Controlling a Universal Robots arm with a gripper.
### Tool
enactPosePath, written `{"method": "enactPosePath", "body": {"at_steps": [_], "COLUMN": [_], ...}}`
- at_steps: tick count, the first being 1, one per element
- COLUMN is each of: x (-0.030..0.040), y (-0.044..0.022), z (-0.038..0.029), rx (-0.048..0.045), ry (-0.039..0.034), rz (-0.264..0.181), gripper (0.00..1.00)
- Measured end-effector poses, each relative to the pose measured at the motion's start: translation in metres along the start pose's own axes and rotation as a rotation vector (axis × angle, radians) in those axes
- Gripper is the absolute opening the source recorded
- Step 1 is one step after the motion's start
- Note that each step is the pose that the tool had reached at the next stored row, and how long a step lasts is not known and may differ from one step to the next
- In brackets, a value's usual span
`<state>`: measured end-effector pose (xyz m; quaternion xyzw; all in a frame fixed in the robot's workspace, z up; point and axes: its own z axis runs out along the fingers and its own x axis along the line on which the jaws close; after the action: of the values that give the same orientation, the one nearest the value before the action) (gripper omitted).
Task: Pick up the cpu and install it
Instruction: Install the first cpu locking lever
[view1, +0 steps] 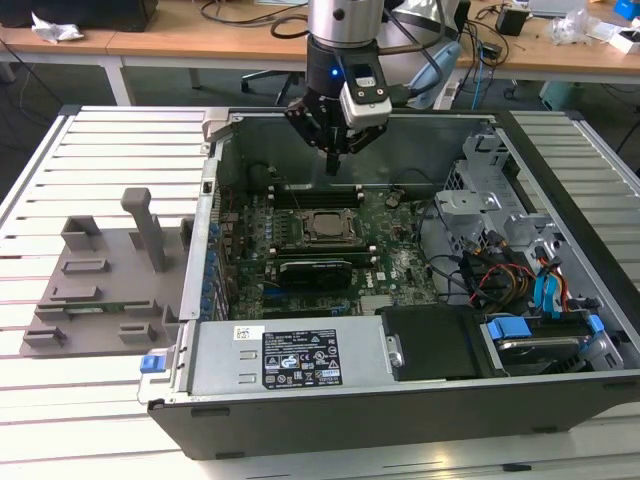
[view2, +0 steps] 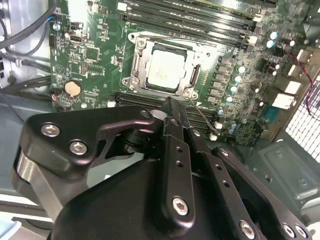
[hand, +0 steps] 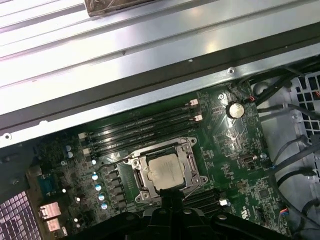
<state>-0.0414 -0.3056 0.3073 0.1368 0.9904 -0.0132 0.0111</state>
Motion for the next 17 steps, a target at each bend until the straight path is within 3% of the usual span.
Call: {"method": "enactPosePath", "body": {"at_steps": [15,16,17], "x": [0.0000,0.0001,0.0000], "y": [0.0000,-0.0001,0.0000], "z": [0.0000,-0.0001,0.0000], "rx": [-0.0053,-0.0076,-0.0159], "ry": [-0.0047,-0.0050,-0.0042], "rz": [-0.205,-0.227,-0.245], "gripper": [0.11,0.11,0.11]}}
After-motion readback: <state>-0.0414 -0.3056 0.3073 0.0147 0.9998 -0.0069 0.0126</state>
